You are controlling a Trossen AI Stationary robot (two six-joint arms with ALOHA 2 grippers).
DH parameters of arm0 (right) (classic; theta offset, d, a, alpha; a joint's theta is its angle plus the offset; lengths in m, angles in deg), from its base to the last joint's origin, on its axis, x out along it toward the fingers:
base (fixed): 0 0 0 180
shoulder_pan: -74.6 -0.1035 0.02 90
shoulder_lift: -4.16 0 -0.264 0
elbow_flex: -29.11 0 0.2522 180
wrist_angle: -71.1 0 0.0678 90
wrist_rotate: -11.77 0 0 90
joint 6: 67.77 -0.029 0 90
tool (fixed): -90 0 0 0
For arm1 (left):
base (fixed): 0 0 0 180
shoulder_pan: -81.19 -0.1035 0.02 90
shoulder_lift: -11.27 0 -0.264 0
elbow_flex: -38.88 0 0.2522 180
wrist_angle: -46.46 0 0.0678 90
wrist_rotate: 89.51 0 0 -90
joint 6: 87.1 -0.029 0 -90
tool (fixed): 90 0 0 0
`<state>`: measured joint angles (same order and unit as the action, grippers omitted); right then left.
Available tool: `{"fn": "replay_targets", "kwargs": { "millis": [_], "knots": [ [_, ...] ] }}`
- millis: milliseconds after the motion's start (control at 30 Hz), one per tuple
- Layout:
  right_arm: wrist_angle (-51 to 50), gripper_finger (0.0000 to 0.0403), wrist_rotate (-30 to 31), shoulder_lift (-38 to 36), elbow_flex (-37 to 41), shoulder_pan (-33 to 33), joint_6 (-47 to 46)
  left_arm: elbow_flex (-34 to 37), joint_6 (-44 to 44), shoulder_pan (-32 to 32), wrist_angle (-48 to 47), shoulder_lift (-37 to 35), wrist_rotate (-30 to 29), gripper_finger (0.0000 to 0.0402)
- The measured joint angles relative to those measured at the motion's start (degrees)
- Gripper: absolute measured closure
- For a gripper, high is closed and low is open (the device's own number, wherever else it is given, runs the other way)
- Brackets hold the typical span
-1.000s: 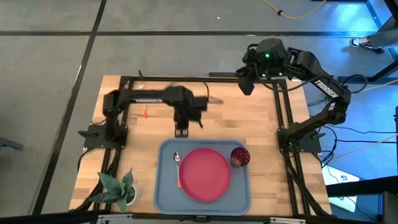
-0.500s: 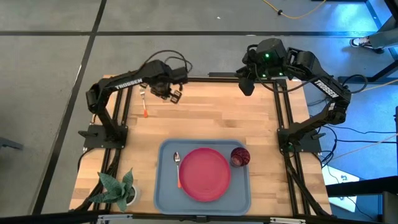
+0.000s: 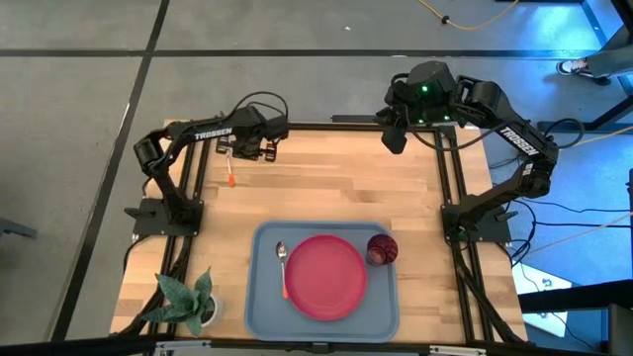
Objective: Pick and place plate/cup/fork/spoon on tray
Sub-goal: Put the orange fork on the blue serving tray to the left of the orange spoon
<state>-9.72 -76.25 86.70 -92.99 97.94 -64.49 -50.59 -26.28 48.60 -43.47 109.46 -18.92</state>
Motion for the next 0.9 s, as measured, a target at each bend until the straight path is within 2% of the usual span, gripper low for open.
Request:
{"fn": "replay_targets", "kwargs": {
  "millis": [133, 233, 633, 900],
  "knots": [
    [-0.5, 0.0313, 0.0, 0.0, 0.0, 0.0, 0.3, 4.5, -0.3, -1.1, 4.9, 0.0, -0.9, 0.0358],
    [-0.6, 0.0313, 0.0, 0.0, 0.0, 0.0, 0.4, 6.3, -1.2, -2.7, 5.1, 0.0, -2.1, 0.0357],
    [-0.6, 0.0313, 0.0, 0.0, 0.0, 0.0, 0.4, 11.3, -1.2, -10.9, 6.8, 0.0, 0.1, 0.0359],
    [-0.5, 0.0313, 0.0, 0.0, 0.0, 0.0, 0.0, 15.7, -4.1, -12.6, 16.5, 0.0, 0.9, 0.0359]
  ]
}}
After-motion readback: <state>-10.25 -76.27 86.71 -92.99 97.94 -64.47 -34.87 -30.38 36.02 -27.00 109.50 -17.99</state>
